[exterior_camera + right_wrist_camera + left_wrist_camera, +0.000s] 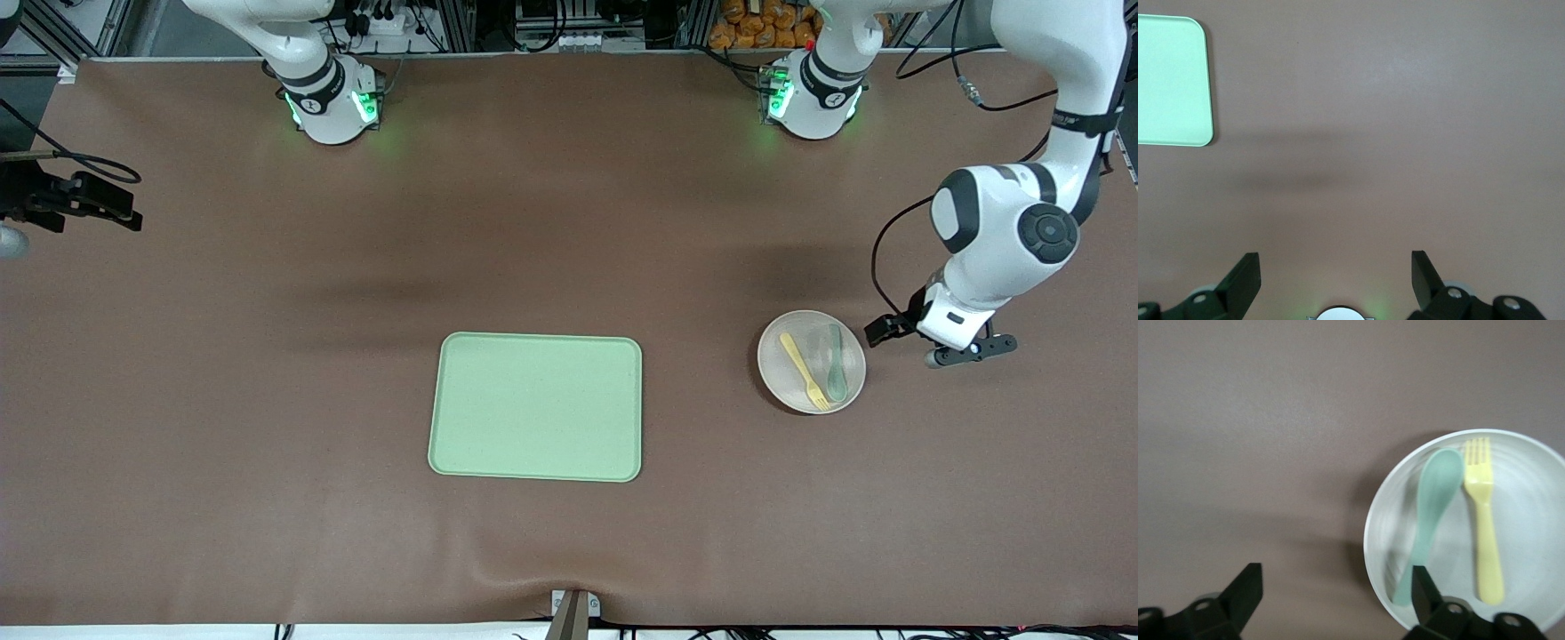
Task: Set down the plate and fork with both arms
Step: 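Reach the left gripper to the rim of the white plate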
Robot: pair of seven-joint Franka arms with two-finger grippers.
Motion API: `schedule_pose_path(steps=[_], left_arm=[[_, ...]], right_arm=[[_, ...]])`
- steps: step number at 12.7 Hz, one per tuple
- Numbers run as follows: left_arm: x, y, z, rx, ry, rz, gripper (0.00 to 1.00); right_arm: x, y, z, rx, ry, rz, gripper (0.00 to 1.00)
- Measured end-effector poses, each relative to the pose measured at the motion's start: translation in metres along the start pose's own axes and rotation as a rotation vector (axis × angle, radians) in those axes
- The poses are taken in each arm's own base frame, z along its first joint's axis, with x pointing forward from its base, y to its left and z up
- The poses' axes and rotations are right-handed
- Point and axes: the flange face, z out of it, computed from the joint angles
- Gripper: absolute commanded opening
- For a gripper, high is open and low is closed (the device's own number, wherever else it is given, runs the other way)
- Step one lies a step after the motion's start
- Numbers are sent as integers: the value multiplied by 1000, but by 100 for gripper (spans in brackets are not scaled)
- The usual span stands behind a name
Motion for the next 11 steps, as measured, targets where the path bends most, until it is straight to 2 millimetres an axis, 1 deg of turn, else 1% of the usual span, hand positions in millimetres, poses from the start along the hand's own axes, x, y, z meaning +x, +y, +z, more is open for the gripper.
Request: schedule_pose_path(steps=[1, 3, 6, 7, 9, 10, 11], left_arm=[[0, -3, 11, -1, -4, -10, 77], [-1, -3, 27, -13, -8, -30, 71], [-4, 8, 45, -27, -8, -26, 62], [-5, 9, 50, -27, -9, -24, 60], [-7, 9, 59, -25, -17, -25, 51], [-8, 9, 62, -24, -23, -25, 39], [-9, 8, 66, -23, -28, -25, 15]], right_arm=[[0, 0, 0, 0, 0, 0, 100], [0, 0, 0, 0, 0, 0, 100], [0, -1, 0, 0, 0, -3, 100], [0, -2, 0, 0, 0, -3, 100], [0, -2, 0, 0, 0, -4, 100], [0, -3, 0, -1, 0, -5, 100], [0, -3, 0, -1, 0, -5, 100]])
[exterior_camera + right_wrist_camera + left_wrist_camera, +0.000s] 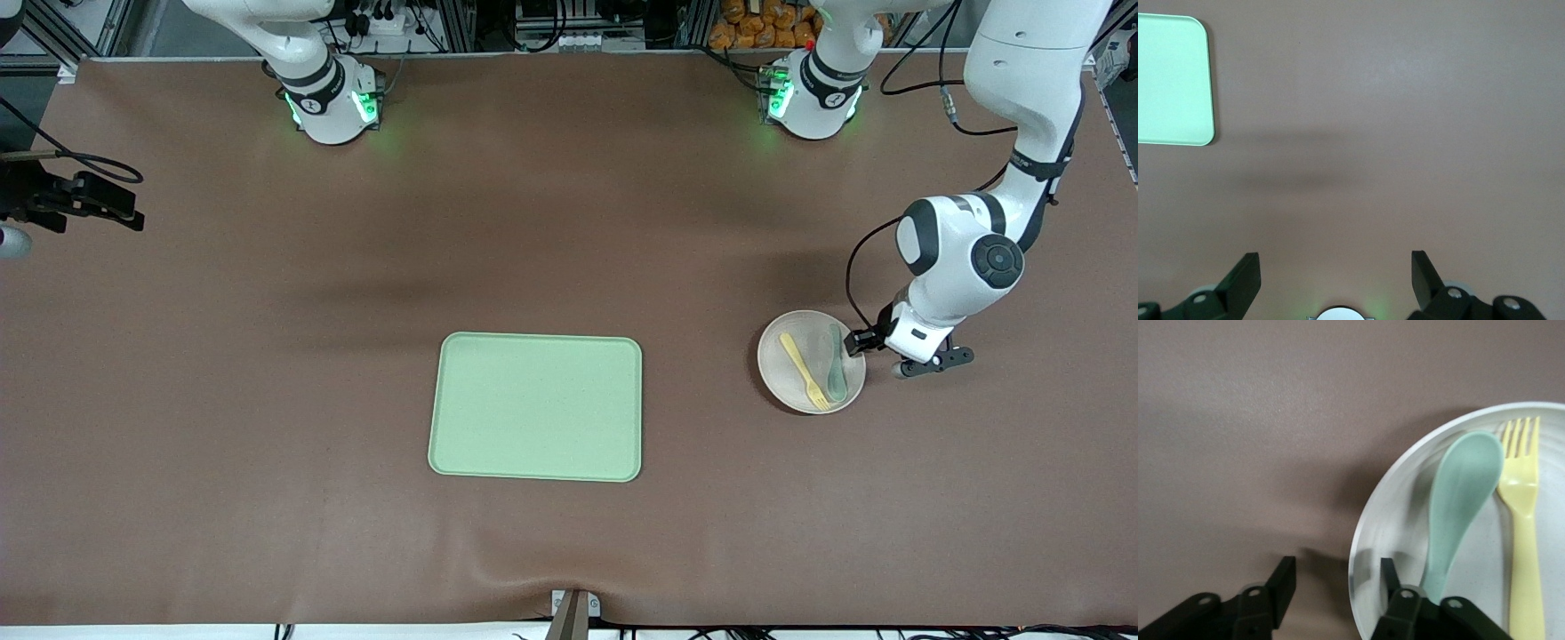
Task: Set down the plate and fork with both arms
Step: 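Reach the left gripper to the rim of the white plate, then grasp the plate rim with the left gripper and lift it, then carry the plate onto the green tray and open the left gripper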
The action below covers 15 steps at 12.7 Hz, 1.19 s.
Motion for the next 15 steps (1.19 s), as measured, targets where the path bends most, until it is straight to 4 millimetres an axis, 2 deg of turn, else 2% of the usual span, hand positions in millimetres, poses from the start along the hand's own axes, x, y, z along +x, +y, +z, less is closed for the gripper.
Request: schedule_pose_path(steps=[1, 3, 5, 8, 10, 13, 15], left_arm=[[0, 0, 3, 0, -2, 0, 0], [1, 3, 2, -3, 3, 3, 0], [5, 10, -7, -19, 21, -2, 0], [13, 29, -16, -54, 47, 0, 0], [24, 58, -36, -119, 85, -23, 0], [39, 114, -76, -236, 141, -75, 0], [42, 149, -97, -279, 164, -53, 0]], right_arm=[[0, 0, 0, 0, 0, 0, 100], [0, 0, 0, 0, 0, 0, 100], [0, 0, 0, 0, 0, -1, 100], [0, -1, 0, 0, 0, -1, 100], [0, -1, 0, 0, 0, -2, 100], [0, -2, 0, 0, 0, -4, 100], [0, -2, 0, 0, 0, -4, 100]])
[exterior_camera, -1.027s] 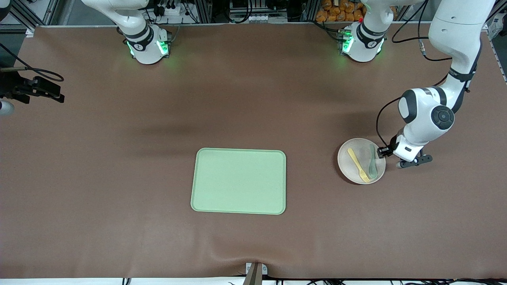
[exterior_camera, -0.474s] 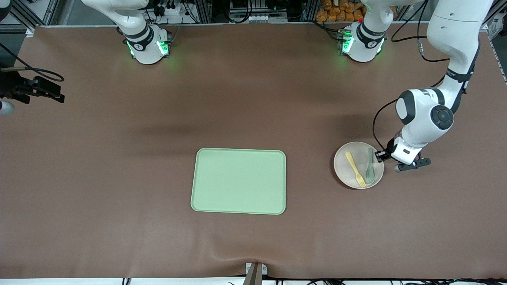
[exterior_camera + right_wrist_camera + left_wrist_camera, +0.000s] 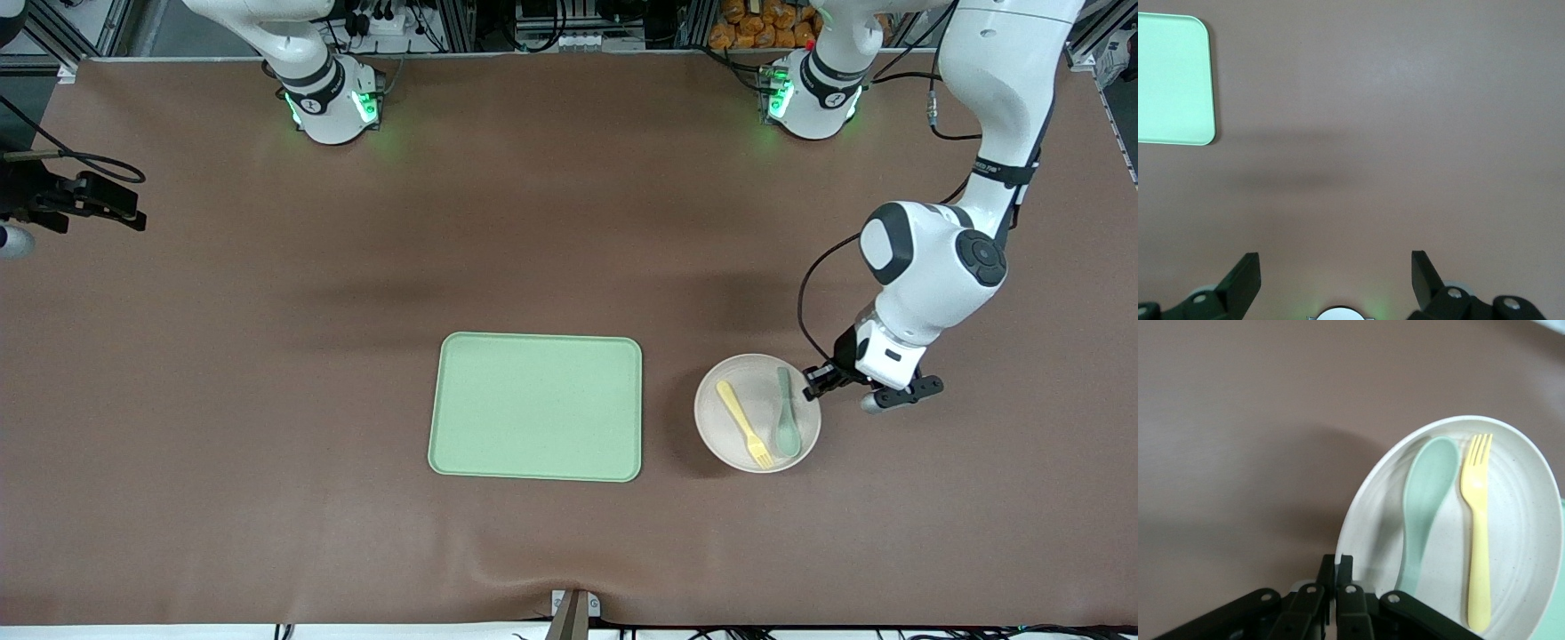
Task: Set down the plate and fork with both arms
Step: 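Carry the plate onto the green tray and open the left gripper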
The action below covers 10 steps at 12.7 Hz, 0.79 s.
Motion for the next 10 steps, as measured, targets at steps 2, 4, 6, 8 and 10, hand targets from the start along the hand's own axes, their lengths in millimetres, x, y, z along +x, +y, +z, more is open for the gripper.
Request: schedule_pose_path(steps=[2, 4, 6, 8, 10], left_arm=[[-9, 43, 4, -35, -8, 56, 0], [-25, 89, 20, -65, -27, 108, 0], [-36, 122, 42, -88, -49, 121, 0], [-48, 152, 71, -105, -77, 91, 0], [-67, 181, 104, -107, -105, 75, 0]], right_arm=[[0, 0, 0, 0, 0, 0, 100], [0, -1, 0, 0, 0, -1, 100], [0, -1, 0, 0, 0, -2, 100], [0, -1, 0, 0, 0, -3, 100], [0, -3, 0, -1, 0, -6, 100]])
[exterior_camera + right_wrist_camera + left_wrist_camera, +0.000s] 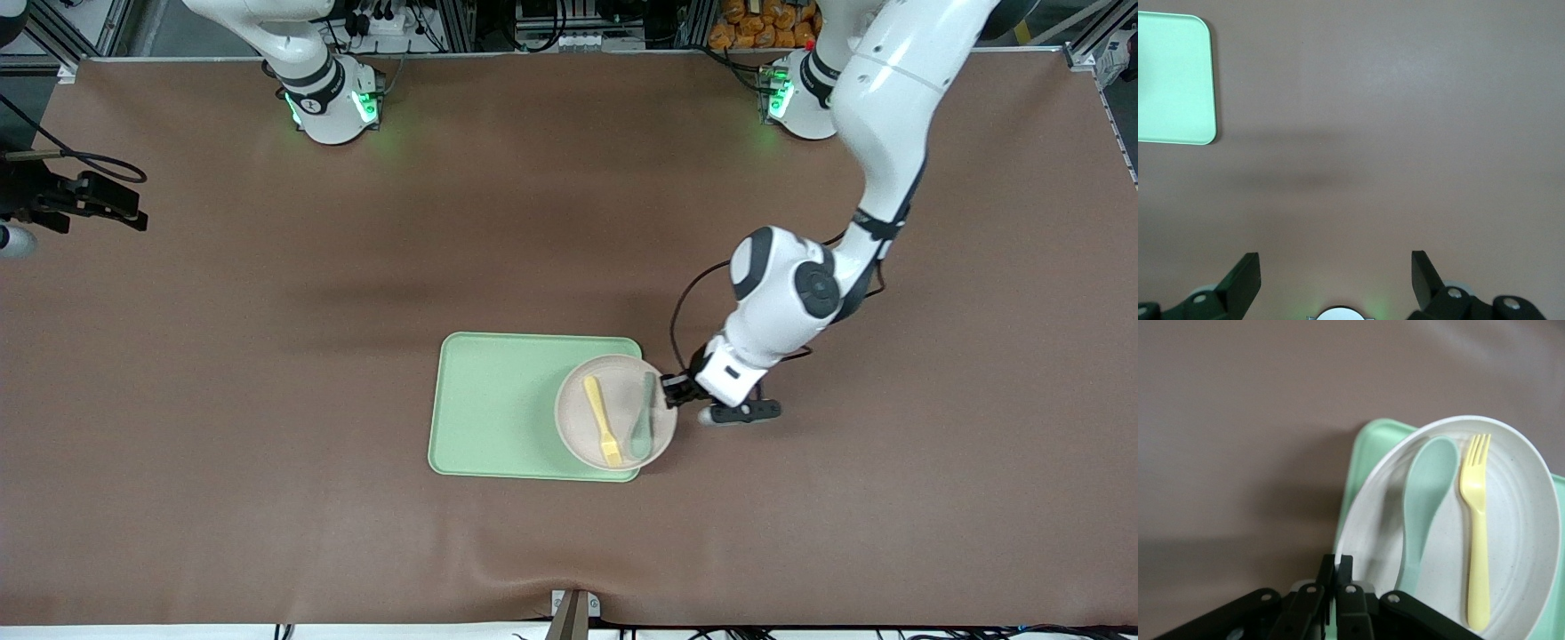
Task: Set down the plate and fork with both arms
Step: 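Carry the plate onto the green tray and open the left gripper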
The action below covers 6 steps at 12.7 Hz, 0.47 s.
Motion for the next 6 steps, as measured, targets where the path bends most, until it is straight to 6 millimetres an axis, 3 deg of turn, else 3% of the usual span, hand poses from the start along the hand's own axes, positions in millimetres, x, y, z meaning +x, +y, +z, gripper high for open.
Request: schedule_pose_path(steps=[3, 6], left_arm=[[-21, 19, 54, 46, -14, 17, 0], [-26, 28, 73, 57, -10, 13, 0]], right_arm=[[0, -1, 0, 0, 0, -3, 100], [0, -2, 0, 0, 0, -3, 100]])
